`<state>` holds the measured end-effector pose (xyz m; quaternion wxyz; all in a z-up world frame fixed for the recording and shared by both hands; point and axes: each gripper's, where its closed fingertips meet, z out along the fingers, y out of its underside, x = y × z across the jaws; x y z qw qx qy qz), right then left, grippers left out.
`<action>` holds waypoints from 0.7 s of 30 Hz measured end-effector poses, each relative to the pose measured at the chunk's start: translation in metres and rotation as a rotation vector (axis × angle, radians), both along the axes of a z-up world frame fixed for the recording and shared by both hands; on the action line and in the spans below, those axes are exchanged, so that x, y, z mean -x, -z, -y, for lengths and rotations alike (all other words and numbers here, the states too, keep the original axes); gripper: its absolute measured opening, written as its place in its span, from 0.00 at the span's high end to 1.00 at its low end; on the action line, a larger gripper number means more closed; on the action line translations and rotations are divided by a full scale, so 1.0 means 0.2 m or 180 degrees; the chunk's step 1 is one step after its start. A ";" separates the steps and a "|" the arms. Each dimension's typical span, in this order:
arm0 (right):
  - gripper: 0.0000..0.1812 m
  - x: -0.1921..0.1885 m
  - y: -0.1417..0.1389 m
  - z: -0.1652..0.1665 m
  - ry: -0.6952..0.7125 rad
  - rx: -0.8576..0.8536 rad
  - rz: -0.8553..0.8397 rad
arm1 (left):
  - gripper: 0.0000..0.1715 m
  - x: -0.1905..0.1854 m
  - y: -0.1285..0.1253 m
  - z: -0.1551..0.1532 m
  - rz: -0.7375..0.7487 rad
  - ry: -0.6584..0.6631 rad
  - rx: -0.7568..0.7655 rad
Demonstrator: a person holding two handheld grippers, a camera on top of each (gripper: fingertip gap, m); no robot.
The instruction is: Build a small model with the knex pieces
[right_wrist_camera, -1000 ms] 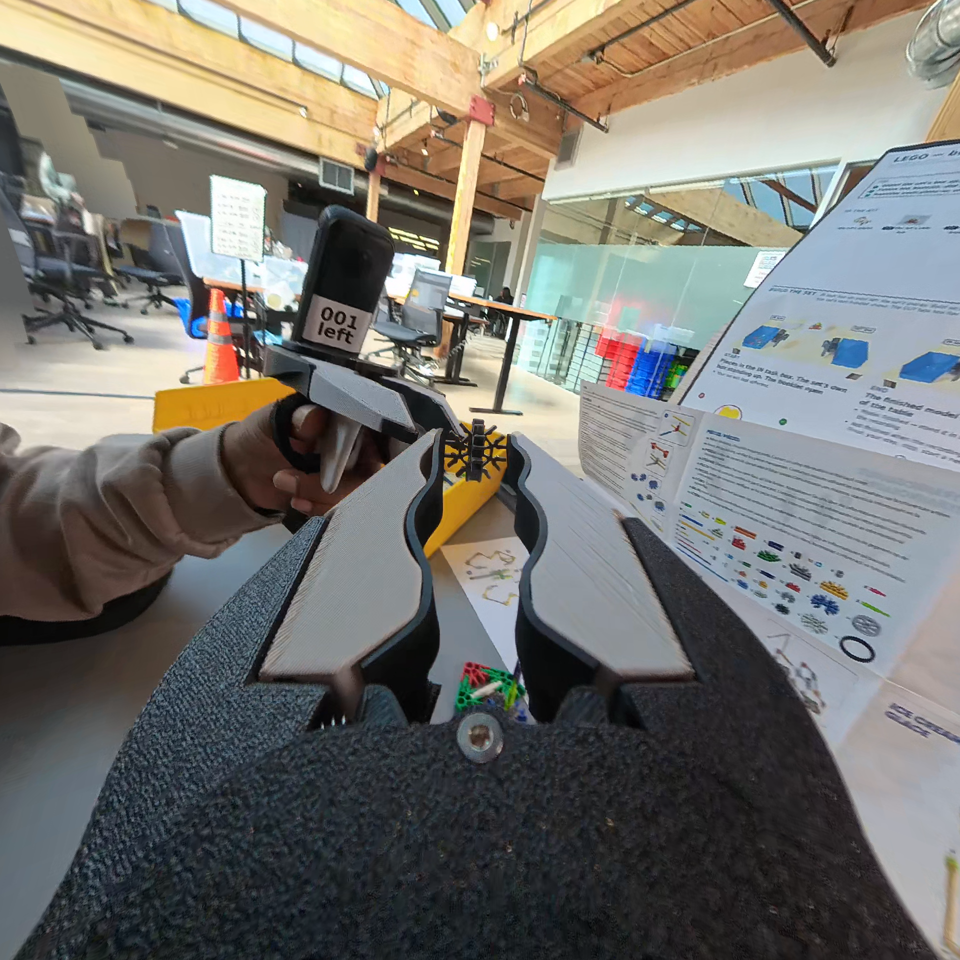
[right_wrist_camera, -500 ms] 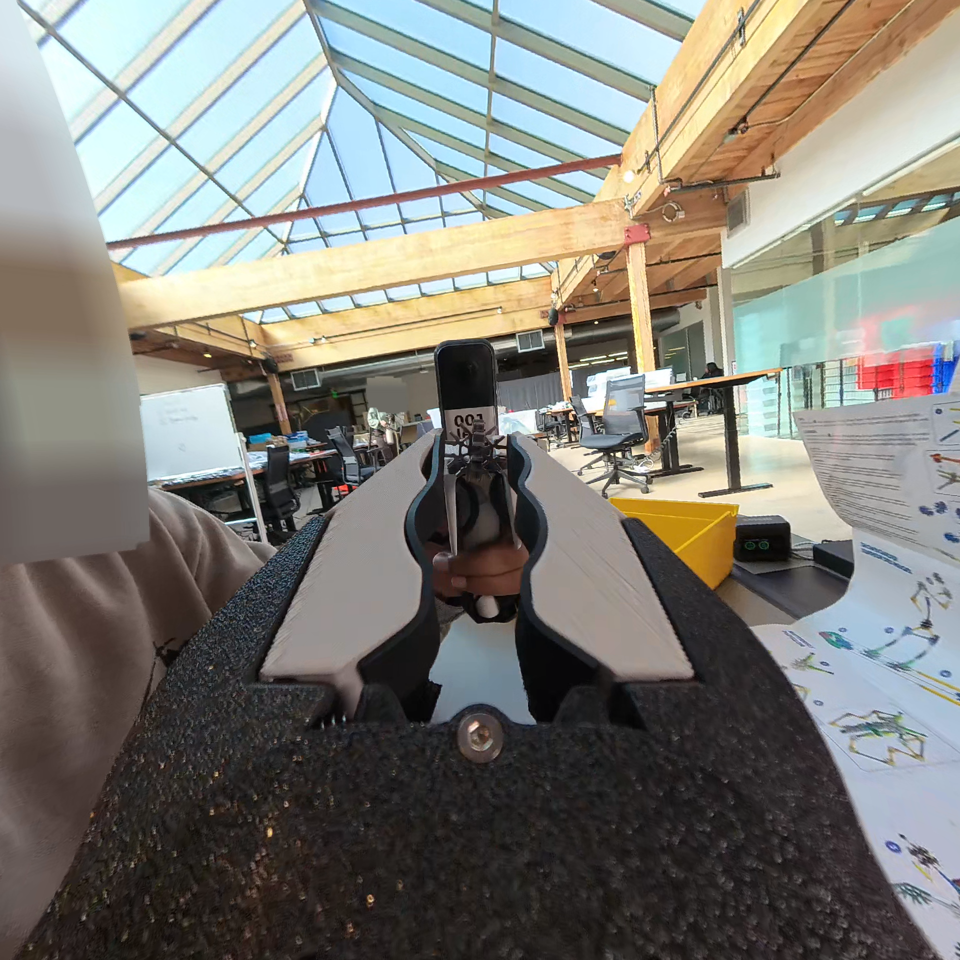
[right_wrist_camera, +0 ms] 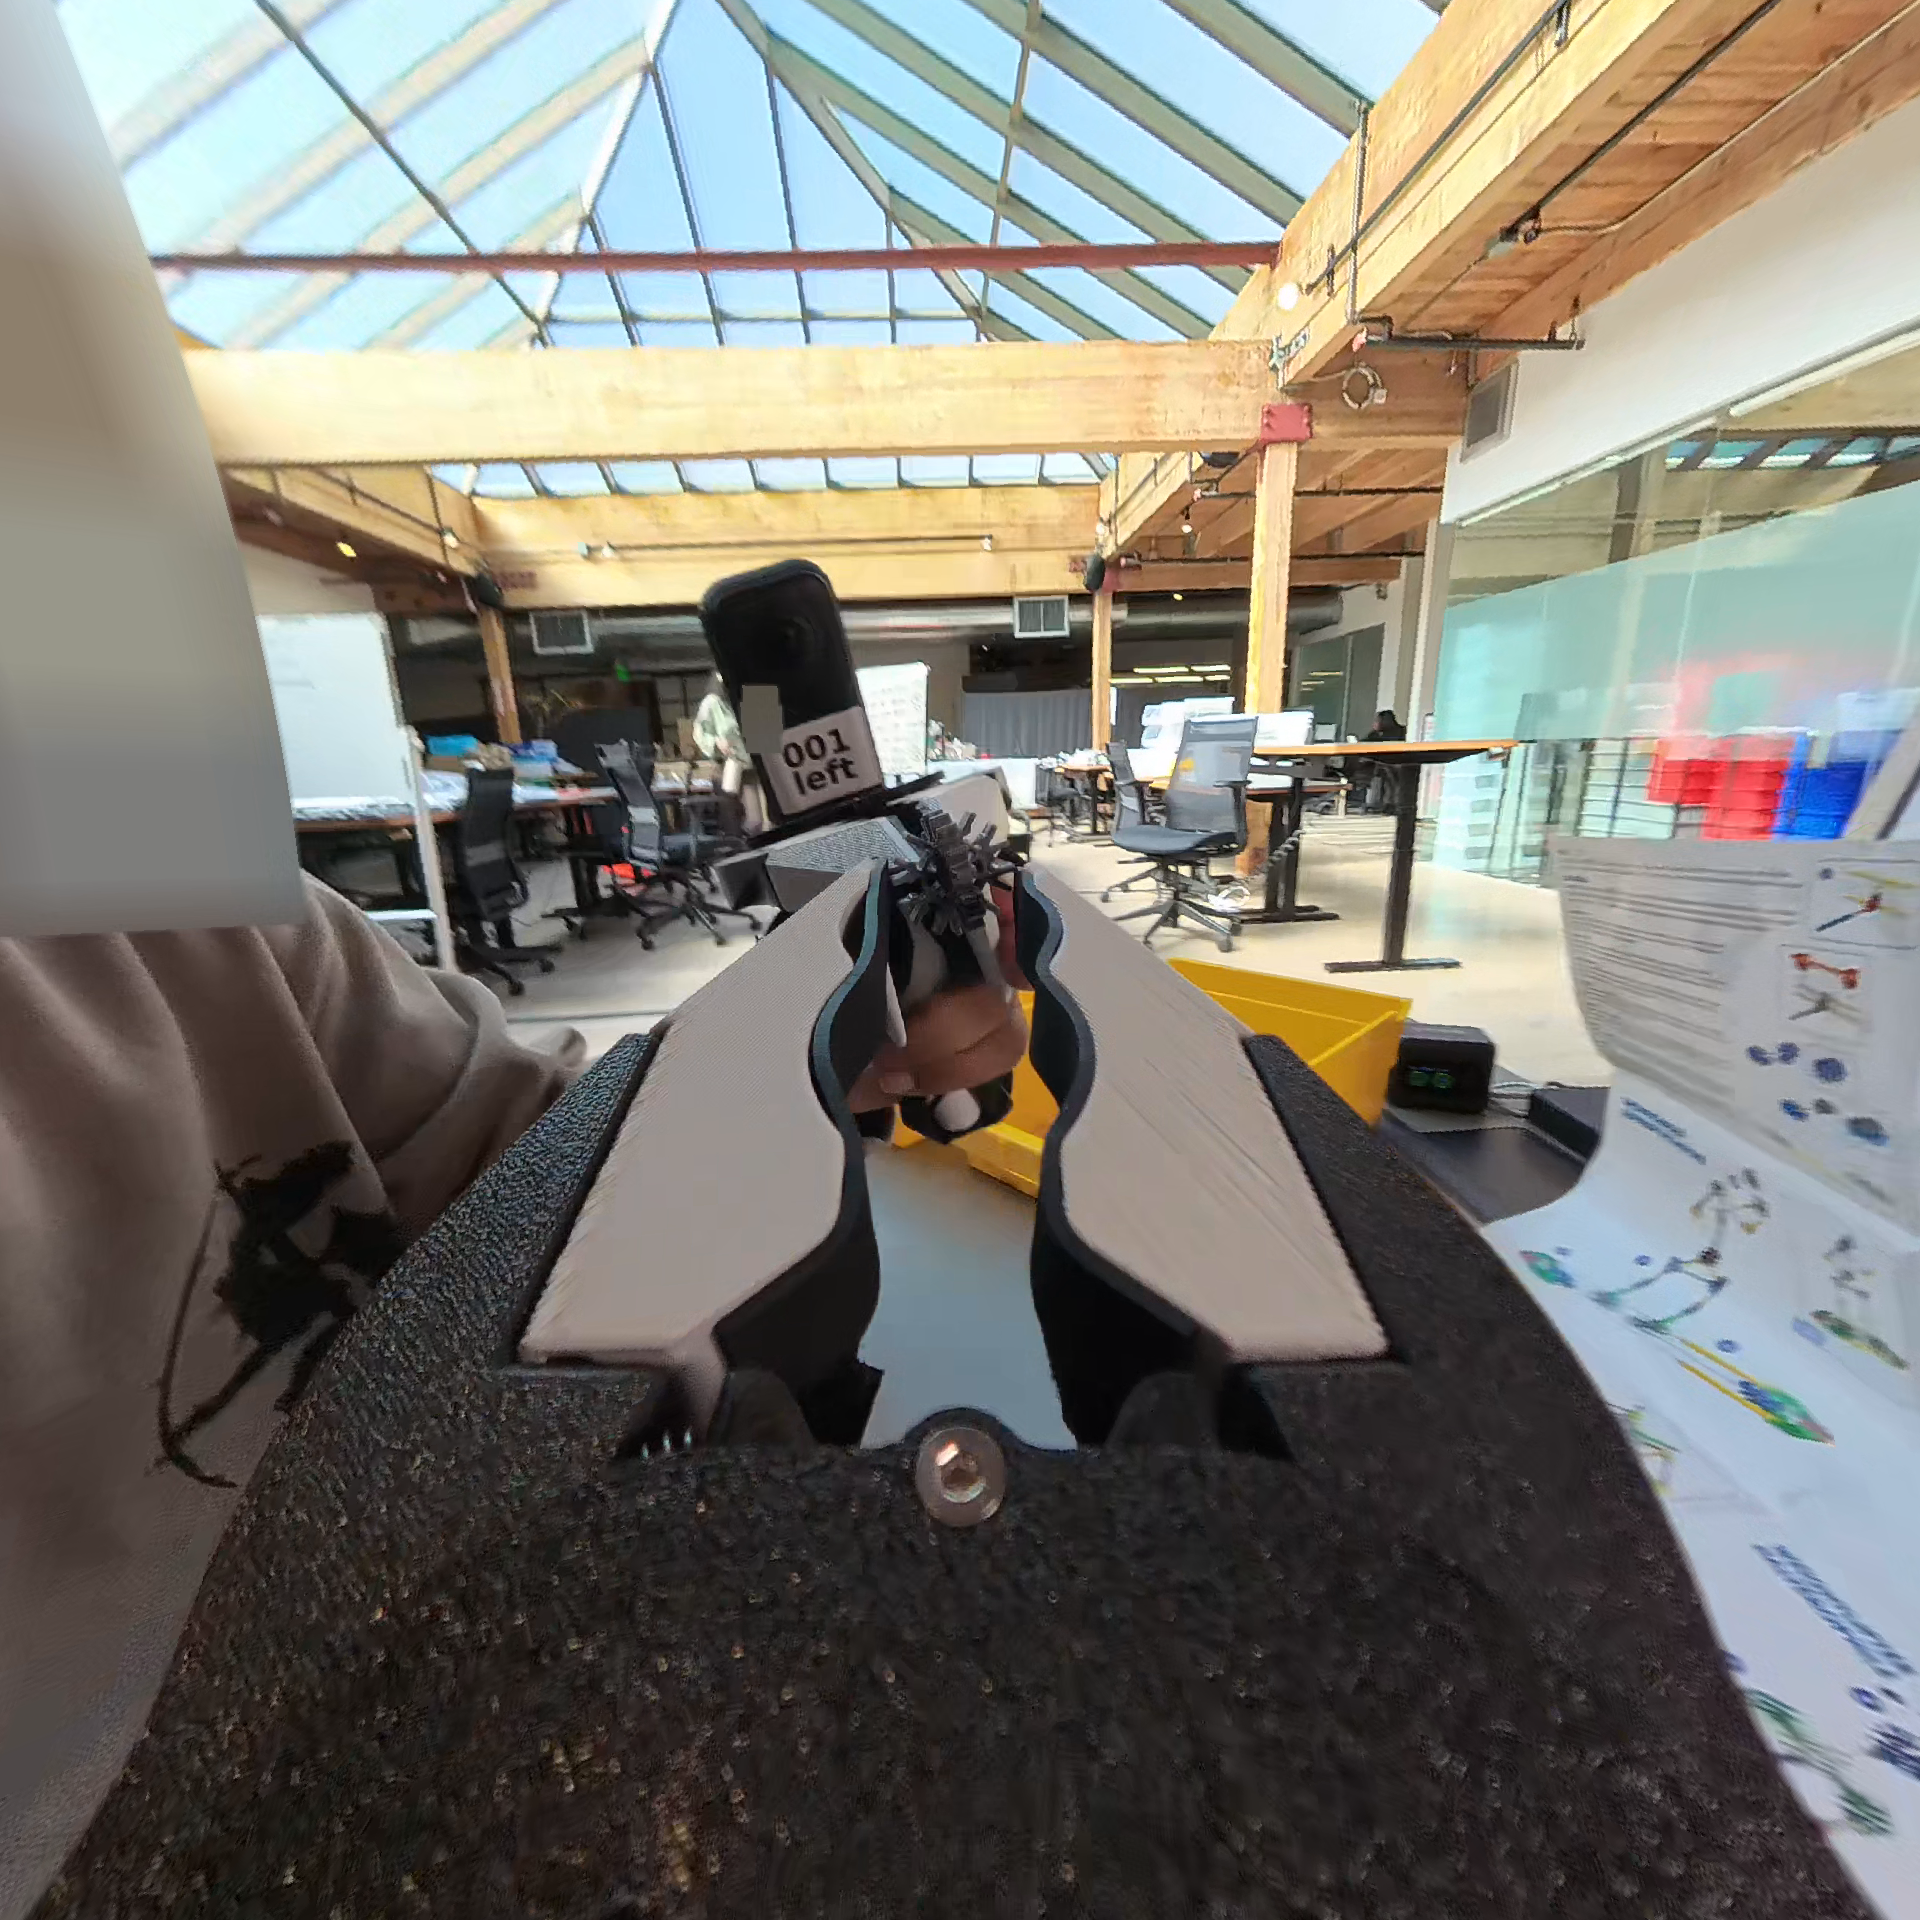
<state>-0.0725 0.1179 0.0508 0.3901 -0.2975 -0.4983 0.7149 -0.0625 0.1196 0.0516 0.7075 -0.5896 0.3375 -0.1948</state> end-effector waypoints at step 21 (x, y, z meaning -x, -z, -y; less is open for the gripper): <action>0.95 0.03 -0.06 -0.06 0.1905 -0.1452 -0.0094 | 0.99 0.06 -0.10 -0.03 -0.0578 -0.1281 -0.0965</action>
